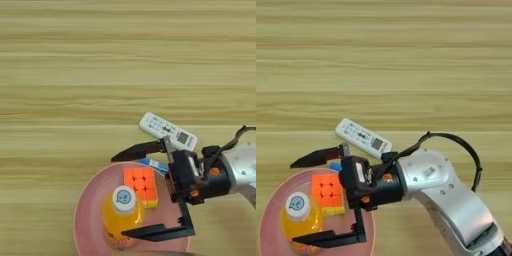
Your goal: Move the objects on the table
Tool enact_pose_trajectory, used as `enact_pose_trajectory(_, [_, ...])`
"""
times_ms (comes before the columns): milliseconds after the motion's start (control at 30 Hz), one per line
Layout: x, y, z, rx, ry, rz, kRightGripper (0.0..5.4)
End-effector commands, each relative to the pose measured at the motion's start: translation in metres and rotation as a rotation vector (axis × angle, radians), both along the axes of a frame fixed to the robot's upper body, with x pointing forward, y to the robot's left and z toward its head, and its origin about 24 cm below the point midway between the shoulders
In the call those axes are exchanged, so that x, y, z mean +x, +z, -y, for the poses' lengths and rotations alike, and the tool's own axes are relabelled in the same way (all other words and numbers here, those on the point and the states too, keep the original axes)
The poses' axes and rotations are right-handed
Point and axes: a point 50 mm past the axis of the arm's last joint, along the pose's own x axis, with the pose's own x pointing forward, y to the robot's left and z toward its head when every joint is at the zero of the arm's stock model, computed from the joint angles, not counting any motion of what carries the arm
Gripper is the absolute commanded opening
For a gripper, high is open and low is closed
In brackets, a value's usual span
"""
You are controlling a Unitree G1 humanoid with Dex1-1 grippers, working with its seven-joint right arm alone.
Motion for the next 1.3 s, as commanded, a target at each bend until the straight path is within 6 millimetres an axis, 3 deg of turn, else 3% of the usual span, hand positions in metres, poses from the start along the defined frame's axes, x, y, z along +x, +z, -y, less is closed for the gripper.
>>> enact_pose_trajectory(33, [0.005,0.025,0.006,0.063,-0.032,0.097,5.34])
enact_pose_trajectory(333, [0.014,0.06,0.027,0.285,-0.085,0.06,5.34])
enact_pose_trajectory(767, [0.003,0.015,0.011,-0.024,-0.009,0.09,5.34])
enact_pose_trajectory(1300, [0.003,-0.021,-0.014,-0.168,0.004,0.139,5.34])
